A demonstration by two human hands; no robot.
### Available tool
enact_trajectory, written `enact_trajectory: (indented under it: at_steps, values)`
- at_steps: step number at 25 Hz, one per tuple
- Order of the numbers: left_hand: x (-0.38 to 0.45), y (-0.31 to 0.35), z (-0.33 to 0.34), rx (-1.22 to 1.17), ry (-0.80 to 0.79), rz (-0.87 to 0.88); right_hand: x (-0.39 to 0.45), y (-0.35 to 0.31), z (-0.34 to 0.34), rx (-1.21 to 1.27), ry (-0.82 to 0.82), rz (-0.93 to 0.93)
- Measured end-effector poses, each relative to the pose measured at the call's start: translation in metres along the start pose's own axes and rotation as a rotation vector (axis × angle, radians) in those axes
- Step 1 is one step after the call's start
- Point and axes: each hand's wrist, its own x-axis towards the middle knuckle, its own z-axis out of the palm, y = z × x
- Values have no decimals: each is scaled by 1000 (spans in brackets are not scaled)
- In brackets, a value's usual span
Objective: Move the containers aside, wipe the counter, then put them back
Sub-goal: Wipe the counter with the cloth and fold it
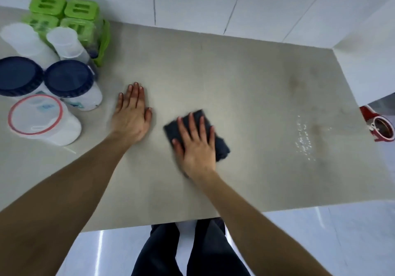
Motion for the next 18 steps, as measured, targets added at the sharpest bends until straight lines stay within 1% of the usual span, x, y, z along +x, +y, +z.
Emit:
enact_trajectory:
  at_steps: [2, 3, 7, 11, 15, 18]
  values:
    - [-4, 22, 2, -24, 19, 35, -46, 9, 4, 9, -5, -45]
    - [-6, 42, 5, -35, 9, 69, -64, 27, 4, 4, 15, -14]
    - [-6, 148, 16, -90, 9, 201, -110, 140, -12, -39, 107, 200]
    - [-14, 236, 36, -61, -34, 202, -136, 273, -37, -61, 85, 392]
    - [-16, 269, 56, 20, 2, 142, -130, 392, -65, -26, 88, 577]
    - [-16, 271, 61, 34, 38, 147, -98, 450, -83, 8, 103, 671]
